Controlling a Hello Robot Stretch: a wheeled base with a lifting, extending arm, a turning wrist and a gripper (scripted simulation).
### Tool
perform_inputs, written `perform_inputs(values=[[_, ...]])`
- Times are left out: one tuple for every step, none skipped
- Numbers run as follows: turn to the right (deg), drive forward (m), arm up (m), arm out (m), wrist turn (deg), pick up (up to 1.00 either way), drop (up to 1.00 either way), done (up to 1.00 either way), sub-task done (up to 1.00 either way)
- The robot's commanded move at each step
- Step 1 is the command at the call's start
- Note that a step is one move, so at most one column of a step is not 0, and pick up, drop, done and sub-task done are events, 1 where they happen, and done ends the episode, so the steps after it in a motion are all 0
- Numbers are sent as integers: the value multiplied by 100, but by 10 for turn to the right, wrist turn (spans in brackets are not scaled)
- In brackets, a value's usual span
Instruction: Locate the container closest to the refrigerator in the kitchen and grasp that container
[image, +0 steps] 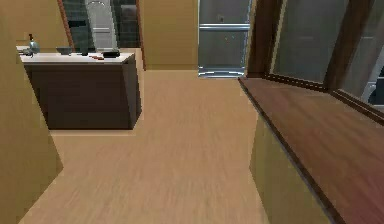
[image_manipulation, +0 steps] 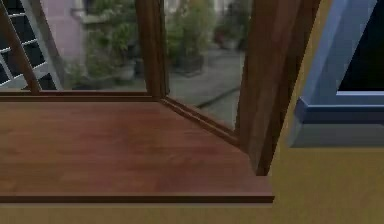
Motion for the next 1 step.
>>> perform_inputs(values=[[0,100,0,0,0,0,0,0,0]])
